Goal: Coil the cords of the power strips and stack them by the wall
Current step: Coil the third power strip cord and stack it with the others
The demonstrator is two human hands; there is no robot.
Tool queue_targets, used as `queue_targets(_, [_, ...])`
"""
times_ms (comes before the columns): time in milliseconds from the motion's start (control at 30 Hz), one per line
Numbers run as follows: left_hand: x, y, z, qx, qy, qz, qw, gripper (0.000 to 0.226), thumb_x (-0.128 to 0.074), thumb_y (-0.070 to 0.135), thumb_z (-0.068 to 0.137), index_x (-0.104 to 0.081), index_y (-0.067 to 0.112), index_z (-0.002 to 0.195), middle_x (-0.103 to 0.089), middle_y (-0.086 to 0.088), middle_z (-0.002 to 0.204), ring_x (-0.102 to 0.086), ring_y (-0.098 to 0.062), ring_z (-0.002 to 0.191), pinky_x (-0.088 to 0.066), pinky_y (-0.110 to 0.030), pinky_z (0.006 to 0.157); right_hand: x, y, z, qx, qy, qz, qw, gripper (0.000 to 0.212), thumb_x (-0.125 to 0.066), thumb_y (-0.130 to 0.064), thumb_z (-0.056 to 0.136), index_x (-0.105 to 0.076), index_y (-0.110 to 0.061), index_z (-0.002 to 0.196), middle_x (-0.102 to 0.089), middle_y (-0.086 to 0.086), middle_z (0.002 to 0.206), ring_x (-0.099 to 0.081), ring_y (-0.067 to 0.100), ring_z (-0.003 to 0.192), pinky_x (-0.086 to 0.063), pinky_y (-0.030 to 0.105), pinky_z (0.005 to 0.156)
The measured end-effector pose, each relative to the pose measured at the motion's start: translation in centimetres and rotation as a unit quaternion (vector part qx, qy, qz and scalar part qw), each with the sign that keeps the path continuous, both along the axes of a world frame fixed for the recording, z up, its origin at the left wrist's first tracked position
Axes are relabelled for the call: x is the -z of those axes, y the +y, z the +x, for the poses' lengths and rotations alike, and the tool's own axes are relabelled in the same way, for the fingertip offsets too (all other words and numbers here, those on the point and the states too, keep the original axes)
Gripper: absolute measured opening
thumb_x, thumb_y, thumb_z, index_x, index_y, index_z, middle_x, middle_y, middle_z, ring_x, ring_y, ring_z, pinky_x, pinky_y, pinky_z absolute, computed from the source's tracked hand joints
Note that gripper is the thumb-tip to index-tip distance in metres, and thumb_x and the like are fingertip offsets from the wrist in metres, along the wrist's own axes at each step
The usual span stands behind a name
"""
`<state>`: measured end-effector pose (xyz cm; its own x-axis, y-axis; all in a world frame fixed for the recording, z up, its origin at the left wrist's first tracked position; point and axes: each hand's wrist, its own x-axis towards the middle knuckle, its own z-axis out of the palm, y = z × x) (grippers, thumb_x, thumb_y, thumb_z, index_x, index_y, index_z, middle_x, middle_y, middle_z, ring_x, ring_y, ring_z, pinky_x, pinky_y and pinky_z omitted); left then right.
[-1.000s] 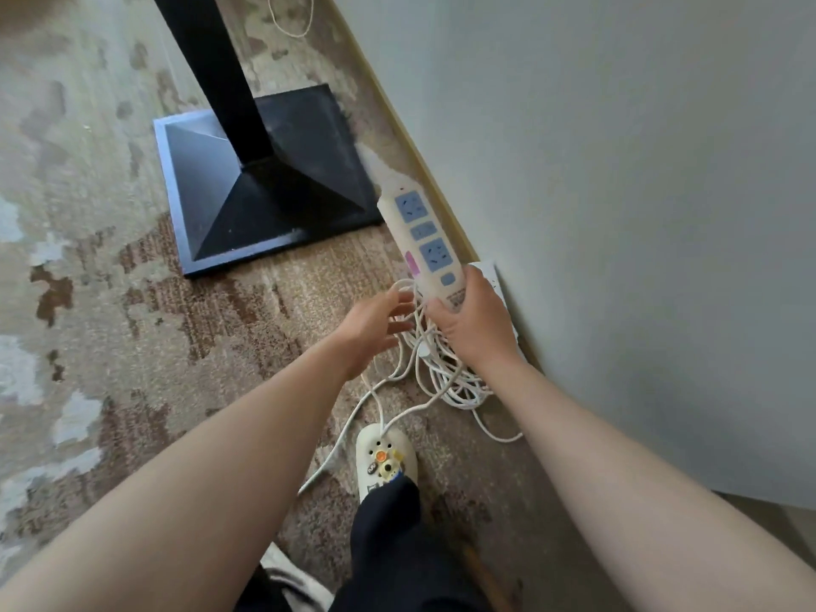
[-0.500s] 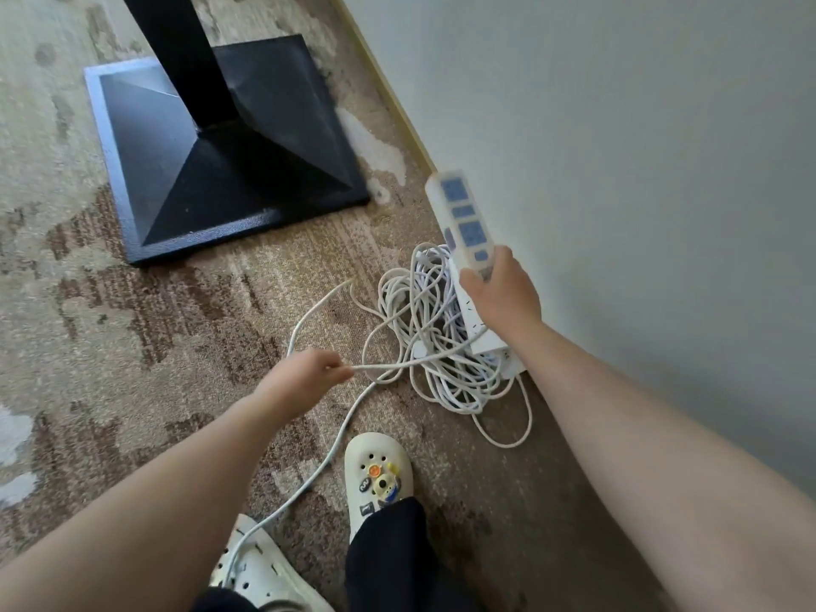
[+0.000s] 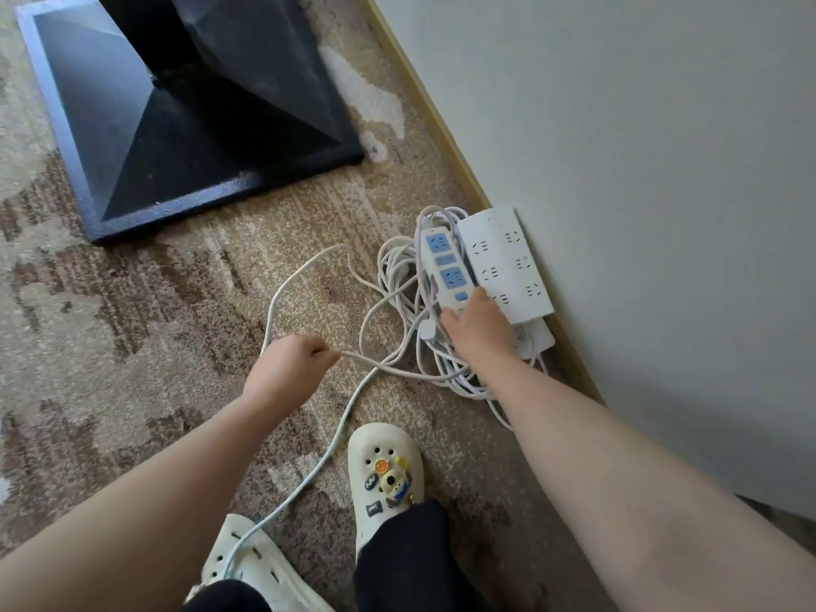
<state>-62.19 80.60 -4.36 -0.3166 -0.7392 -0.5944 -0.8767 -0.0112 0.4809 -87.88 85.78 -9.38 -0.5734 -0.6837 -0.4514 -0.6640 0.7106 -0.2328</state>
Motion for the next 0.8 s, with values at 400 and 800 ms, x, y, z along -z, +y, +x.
queue_targets(400, [0.8,-0.9,-2.7,0.046,-0.027,-0.034,0.998,0.025,-0.056,0.039,0.095,-0.067,0.019,0.084,-0.064,0.002,0.065,-0.053,-0.013,0.048,-0.051,-0.029,0.049,-1.2,0.4,-1.7,0.027,0.049,0.014,0.998,0.035,-0.054,-0.046,0.095,-0.054,-0.014,0.108,-0.064,0.007,0.109,-0.051,0.021,0.083,-0.032,0.028,0.057])
queue_targets(800, [1.1,0.5,-4.4,0.081,0.003,-0.020,0.997,0.026,-0.058,0.045,0.091,-0.069,0.023,0.082,-0.063,0.005,0.064,-0.048,-0.010,0.045,-0.045,-0.024,0.044,1.3,0.7,0.5,-0.123,0.074,-0.027,0.989,0.036,-0.047,-0.029,0.101,-0.048,-0.022,0.136,-0.037,0.006,0.143,-0.040,0.023,0.110,-0.044,0.032,0.070])
